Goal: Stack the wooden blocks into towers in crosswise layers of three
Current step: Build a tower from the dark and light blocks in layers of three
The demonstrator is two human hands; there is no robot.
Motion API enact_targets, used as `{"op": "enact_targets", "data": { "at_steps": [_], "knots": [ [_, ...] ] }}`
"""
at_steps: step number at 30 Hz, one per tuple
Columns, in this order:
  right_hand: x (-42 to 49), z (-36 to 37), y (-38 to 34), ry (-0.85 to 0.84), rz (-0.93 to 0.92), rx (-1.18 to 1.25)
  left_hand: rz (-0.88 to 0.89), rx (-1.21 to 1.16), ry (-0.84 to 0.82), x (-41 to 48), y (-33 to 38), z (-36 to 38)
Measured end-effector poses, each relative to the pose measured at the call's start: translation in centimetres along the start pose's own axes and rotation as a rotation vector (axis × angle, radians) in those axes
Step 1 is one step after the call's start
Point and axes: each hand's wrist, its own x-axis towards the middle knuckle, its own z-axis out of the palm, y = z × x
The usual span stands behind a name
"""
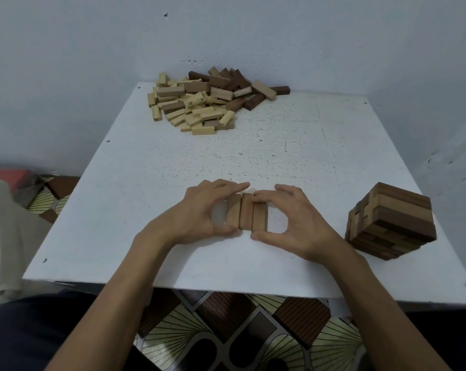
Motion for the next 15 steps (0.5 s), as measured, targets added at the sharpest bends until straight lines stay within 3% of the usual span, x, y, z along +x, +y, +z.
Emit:
{"op": "enact_targets", "data": {
  "at_steps": [15],
  "knots": [
    [0.12,-0.08,0.03,-0.009,0.004,0.039,0.027,-0.06,0.057,-0.45,-0.04,0.77]
  ]
}}
